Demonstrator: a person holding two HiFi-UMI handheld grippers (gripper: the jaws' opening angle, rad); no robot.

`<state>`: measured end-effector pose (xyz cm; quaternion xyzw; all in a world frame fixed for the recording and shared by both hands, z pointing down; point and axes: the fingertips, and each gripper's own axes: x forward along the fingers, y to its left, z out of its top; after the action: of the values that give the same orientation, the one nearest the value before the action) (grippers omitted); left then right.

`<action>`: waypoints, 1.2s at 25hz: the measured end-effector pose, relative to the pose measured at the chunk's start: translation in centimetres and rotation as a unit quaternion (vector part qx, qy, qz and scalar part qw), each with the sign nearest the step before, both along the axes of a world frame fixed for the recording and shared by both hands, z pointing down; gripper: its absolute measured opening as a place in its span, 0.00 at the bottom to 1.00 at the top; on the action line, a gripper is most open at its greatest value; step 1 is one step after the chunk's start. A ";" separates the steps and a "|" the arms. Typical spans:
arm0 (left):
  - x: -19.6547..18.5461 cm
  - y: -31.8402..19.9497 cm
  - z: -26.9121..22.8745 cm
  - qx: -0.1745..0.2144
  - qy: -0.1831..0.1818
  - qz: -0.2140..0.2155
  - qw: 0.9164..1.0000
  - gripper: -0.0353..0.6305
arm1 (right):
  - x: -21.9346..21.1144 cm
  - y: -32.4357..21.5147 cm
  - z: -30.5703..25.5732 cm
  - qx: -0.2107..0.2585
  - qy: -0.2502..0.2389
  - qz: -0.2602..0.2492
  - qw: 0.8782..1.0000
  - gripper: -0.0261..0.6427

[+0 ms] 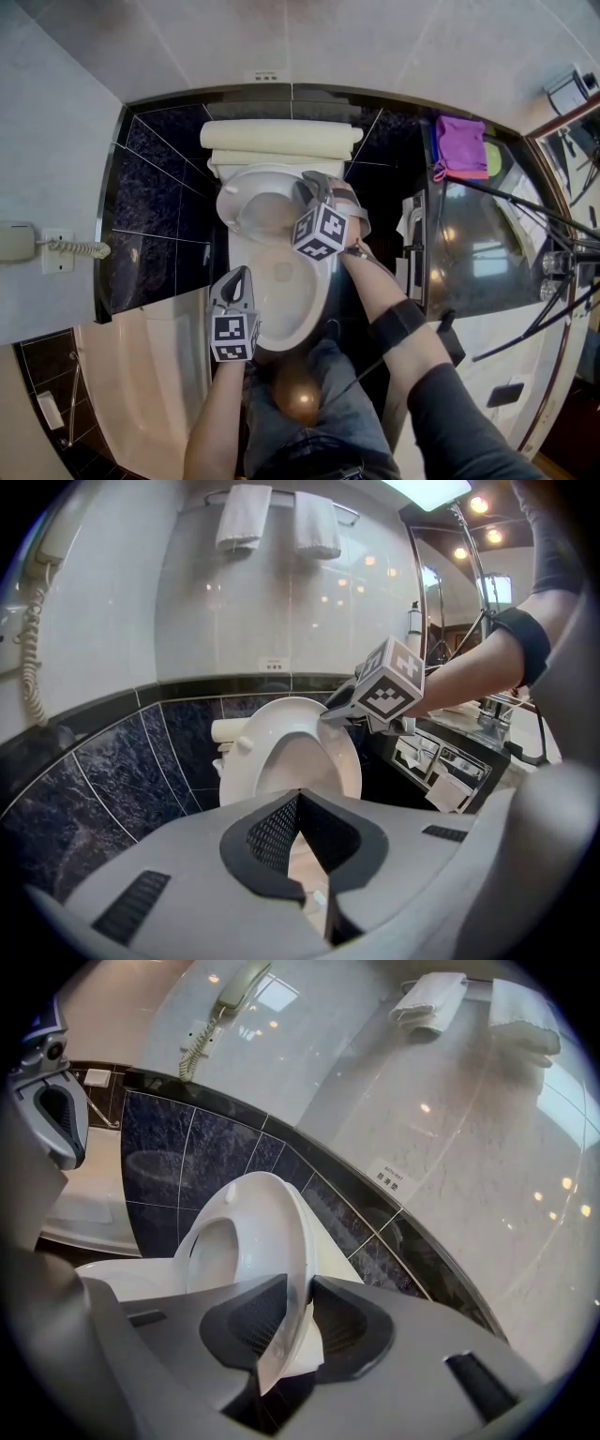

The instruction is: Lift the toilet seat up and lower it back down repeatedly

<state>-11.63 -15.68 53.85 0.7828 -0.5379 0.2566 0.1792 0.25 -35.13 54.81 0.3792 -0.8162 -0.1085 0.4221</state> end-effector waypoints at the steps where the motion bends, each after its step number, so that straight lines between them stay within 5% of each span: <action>1: 0.0 0.1 0.1 -0.002 0.000 0.000 1.000 0.05 | 0.0 0.1 0.0 -0.001 0.003 0.000 1.000 0.20; 12: -0.4 3.3 1.1 -0.028 0.005 0.015 0.999 0.05 | -0.4 4.4 -1.0 0.005 0.020 0.000 1.000 0.19; 30: -3.3 11.5 5.5 -0.064 0.015 0.034 0.997 0.05 | -2.1 20.9 -0.3 0.037 0.069 -0.010 0.997 0.17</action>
<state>-14.94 -4.21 59.39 0.7909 -0.4910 0.2850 0.2284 -1.87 -14.21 54.53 0.3780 -0.7843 -0.1683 0.4621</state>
